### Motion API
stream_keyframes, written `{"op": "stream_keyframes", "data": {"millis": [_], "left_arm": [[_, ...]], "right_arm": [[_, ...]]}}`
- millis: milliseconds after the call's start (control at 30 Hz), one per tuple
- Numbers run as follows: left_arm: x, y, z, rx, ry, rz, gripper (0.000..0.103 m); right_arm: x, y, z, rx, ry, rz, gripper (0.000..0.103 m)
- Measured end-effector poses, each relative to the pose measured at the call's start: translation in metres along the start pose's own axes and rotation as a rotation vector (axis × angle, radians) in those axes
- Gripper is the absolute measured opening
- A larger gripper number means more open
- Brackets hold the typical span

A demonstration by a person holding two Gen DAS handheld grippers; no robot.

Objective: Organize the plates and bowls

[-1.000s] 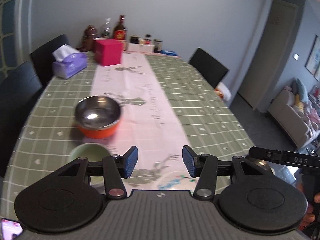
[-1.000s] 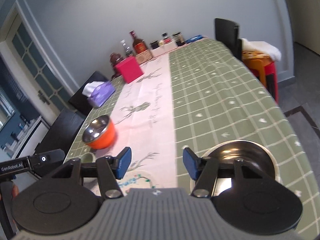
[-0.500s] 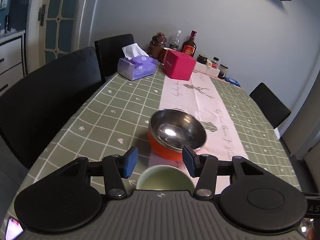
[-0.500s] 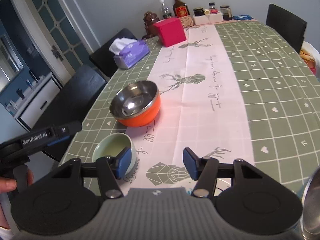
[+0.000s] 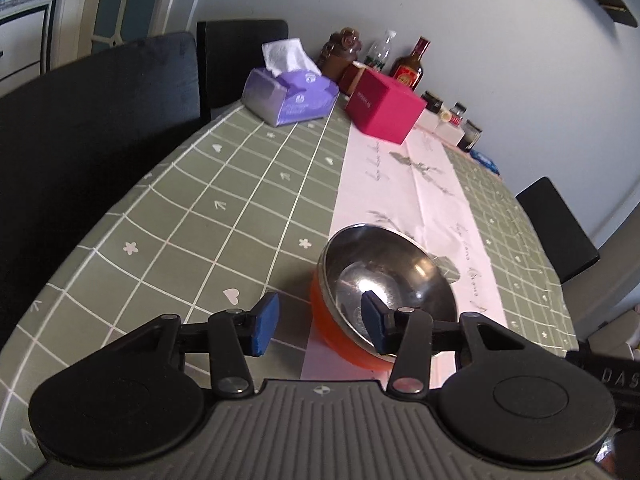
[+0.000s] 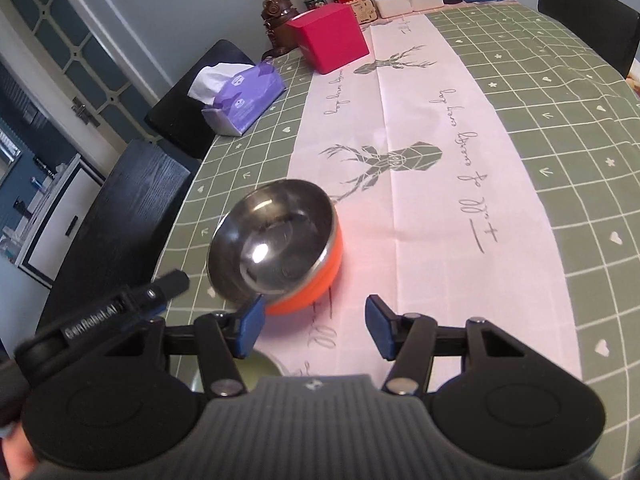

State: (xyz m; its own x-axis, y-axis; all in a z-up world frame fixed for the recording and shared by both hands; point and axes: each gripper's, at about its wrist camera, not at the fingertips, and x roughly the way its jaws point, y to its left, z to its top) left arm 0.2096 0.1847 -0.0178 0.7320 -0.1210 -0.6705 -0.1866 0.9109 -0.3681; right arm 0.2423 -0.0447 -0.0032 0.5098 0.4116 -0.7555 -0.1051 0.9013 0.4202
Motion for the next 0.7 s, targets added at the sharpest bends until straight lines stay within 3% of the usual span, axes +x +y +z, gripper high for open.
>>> {"op": "stream_keyframes", "data": {"millis": [200, 267, 367, 500, 633, 700], "left_arm": [[0.021, 0.010, 0.004, -0.065, 0.035, -0.019, 0.050], [0.025, 0.009, 0.007, -0.082, 0.041, -0.035, 0.050], [0.032, 0.003, 0.010, -0.073, 0.044, -0.036, 0.050], [0.041, -0.003, 0.009, -0.050, 0.058, -0.015, 0.050], [0.048, -0.003, 0.007, -0.047, 0.094, 0.007, 0.027], [0.047, -0.003, 0.006, -0.040, 0.091, -0.005, 0.022]], "right_arm": [[0.032, 0.004, 0.012, -0.015, 0.029, -0.061, 0.050], [0.040, 0.001, 0.016, -0.008, 0.044, -0.072, 0.041], [0.051, -0.004, 0.022, 0.026, 0.067, -0.061, 0.033], [0.058, -0.004, 0.026, 0.028, 0.082, -0.070, 0.031], [0.060, -0.004, 0.025, 0.034, 0.093, -0.059, 0.023], [0.059, -0.002, 0.025, 0.031, 0.093, -0.052, 0.017]]}}
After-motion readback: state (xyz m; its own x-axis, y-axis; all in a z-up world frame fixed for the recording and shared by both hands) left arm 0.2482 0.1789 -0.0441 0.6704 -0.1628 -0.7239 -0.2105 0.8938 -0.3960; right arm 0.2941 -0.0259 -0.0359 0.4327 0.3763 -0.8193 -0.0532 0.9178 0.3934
